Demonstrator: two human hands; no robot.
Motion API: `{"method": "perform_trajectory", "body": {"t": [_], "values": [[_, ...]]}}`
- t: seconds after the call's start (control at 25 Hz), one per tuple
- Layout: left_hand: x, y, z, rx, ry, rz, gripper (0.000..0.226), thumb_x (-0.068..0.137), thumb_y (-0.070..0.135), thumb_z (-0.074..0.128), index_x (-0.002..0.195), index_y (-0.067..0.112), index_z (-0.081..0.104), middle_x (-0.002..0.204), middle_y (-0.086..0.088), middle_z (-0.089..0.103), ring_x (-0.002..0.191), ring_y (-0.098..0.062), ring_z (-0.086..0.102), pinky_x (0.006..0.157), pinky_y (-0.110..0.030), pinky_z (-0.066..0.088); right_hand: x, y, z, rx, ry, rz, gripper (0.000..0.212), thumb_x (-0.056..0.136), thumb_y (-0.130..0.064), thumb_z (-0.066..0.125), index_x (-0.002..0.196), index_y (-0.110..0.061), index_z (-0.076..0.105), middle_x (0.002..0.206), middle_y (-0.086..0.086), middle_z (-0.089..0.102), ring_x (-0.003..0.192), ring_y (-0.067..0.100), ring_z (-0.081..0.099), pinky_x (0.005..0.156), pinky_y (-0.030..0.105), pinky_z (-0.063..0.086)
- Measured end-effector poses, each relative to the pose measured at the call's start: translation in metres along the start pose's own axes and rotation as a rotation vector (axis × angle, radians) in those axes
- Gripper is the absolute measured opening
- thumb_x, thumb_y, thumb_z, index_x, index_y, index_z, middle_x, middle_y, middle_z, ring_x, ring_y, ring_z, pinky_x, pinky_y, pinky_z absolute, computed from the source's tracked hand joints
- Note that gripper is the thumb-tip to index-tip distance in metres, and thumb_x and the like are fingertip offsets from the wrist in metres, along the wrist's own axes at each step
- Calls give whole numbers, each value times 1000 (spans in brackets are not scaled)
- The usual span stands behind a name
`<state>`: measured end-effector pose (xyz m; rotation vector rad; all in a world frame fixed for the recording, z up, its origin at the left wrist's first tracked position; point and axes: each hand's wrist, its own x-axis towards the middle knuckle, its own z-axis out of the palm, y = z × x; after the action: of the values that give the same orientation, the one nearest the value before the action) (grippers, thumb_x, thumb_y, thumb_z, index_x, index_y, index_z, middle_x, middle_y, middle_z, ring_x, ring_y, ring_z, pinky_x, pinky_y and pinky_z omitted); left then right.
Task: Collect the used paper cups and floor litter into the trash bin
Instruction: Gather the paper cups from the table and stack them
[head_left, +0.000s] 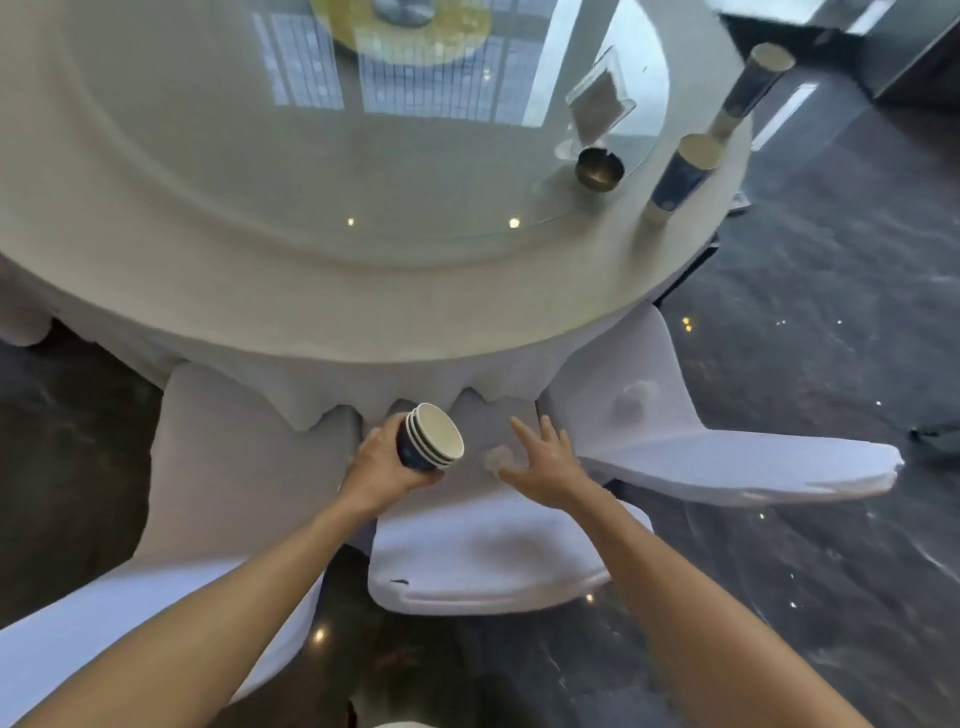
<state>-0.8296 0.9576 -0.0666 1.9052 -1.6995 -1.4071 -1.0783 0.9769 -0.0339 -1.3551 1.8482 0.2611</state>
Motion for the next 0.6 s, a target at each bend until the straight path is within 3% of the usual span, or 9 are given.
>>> {"method": "perform_trajectory", "body": {"t": [0.28, 0.6], "values": [[67, -15, 33, -17, 0, -121, 106, 45, 68, 77, 142, 36, 50, 135, -4, 61, 129, -30, 61, 107, -55, 51, 132, 37, 21, -225, -145, 10, 88, 95, -55, 58, 164, -39, 5, 172, 9, -15, 158, 42, -10, 120, 69, 11], [108, -44, 81, -41, -10, -254, 102, 48, 68, 83, 140, 39, 50, 135, 0, 65, 127, -25, 63, 104, -50, 55, 253, 69, 106, -372, -324, -93, 87, 99, -38, 59, 165, -38, 2, 172, 6, -19, 158, 43, -6, 122, 63, 19]]}}
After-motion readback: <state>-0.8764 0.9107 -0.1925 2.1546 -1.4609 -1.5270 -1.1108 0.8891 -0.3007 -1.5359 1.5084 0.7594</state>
